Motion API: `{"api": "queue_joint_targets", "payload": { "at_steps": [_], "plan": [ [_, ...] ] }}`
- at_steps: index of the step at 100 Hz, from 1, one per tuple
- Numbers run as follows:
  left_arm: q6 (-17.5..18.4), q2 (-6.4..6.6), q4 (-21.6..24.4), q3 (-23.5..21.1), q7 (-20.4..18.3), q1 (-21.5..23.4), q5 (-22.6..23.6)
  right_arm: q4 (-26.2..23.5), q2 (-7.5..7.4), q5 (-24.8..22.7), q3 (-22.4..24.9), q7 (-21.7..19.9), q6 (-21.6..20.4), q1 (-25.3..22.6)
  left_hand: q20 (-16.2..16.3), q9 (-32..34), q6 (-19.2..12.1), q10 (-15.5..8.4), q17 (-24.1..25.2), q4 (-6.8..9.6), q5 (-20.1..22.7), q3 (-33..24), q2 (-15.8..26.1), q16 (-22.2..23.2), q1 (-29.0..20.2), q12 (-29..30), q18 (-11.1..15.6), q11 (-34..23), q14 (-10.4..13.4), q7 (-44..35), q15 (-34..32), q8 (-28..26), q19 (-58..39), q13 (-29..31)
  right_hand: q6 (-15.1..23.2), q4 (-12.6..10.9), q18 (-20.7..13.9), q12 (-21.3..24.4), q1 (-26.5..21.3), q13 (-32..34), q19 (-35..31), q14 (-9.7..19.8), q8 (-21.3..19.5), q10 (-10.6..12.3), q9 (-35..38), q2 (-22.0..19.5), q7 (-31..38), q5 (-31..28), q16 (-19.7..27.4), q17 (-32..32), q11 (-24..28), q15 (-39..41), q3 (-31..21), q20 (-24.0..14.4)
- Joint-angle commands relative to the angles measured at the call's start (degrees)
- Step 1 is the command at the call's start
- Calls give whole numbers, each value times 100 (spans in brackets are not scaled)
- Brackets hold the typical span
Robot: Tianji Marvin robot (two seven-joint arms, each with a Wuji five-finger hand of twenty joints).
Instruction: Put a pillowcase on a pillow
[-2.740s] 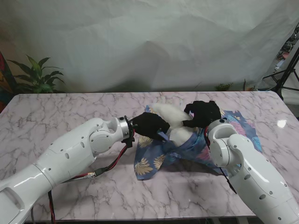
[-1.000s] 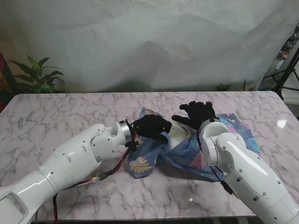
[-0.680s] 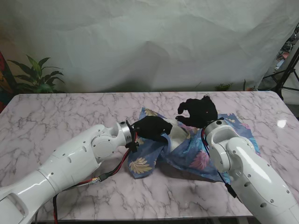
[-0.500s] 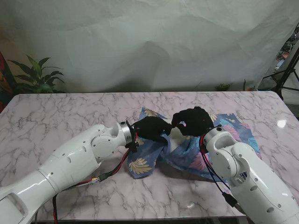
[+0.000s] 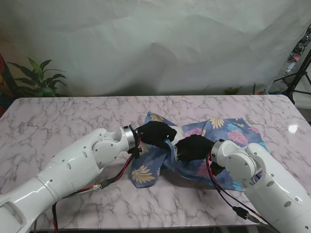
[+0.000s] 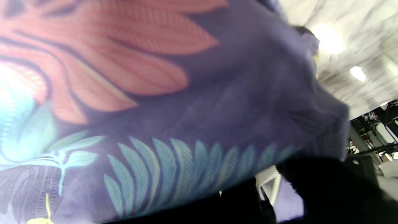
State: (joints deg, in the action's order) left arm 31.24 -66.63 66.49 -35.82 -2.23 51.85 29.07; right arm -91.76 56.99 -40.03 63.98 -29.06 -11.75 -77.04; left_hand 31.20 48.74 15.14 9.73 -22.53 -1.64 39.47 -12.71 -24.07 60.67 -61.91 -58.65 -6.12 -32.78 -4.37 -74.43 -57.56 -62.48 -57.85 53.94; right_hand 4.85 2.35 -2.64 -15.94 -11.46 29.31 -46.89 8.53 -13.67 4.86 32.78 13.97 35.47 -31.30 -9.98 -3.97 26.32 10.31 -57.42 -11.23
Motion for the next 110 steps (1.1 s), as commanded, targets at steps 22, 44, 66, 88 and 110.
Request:
{"api": "queue_joint_targets", "payload": {
  "at_steps": [22, 44, 66, 88, 110],
  "plan": [
    [-277, 81, 448, -399, -82, 106, 83, 827, -175, -90, -531, -683, -444, 488, -91, 180, 1265, -977, 43, 202, -309, -298, 300, -7, -108, -18, -55, -102, 137, -395, -94, -188, 54, 117, 180, -144, 83, 21, 190, 101, 124, 63, 88, -27, 68, -237, -3, -21, 70, 49, 7, -71, 232, 117],
    [-286, 180, 634, -596, -744, 343, -775, 1034, -220, -385, -567, -795, -506, 580, -49, 416, 222, -978, 258, 150, -1560, -318, 204, -29, -38, 29, -164, 337, 297, 102, 55, -980, 87, 433, 312, -155, 114, -3, 67, 249, 65, 85, 24, 35, 238, -200, 139, -140, 45, -64, 72, -15, 86, 98],
    [214, 326, 167, -79, -1451, 84, -1303, 773, -176, -768, -135, -631, -338, 258, 280, 97, -985, -1113, 467, 200, -2004, -465, 315, 559, -87, -125, -1, -249, 652, 4608, -366, 4021, 39, 224, 389, -107, 156, -21, -5, 338, -23, 82, -37, 80, 340, -137, 262, -208, 33, -147, 111, 5, -94, 56],
    [721, 208, -514, 452, -1145, -238, -1088, 606, -171, -865, 23, -667, -282, 130, 474, -546, -1310, -1463, 578, 300, -1430, -1129, 368, 682, 218, -429, 83, -1196, 970, 5005, -924, 4578, -41, -332, 398, -76, 119, -27, -41, 369, -52, 87, -59, 91, 373, -157, 299, -228, 29, -167, 120, 7, -150, 37],
    [650, 98, -710, 795, -1008, -409, -919, 615, -170, -875, -43, -648, -286, 152, 523, -1840, -1194, -1569, 864, 101, -2613, -699, 813, 722, 1156, -291, 158, -1483, 970, 5774, -330, 4969, 64, -1317, 415, -67, 122, -34, -103, 372, -67, 84, -72, 102, 375, -147, 318, -231, 29, -178, 128, 0, -216, 24]
  ]
}}
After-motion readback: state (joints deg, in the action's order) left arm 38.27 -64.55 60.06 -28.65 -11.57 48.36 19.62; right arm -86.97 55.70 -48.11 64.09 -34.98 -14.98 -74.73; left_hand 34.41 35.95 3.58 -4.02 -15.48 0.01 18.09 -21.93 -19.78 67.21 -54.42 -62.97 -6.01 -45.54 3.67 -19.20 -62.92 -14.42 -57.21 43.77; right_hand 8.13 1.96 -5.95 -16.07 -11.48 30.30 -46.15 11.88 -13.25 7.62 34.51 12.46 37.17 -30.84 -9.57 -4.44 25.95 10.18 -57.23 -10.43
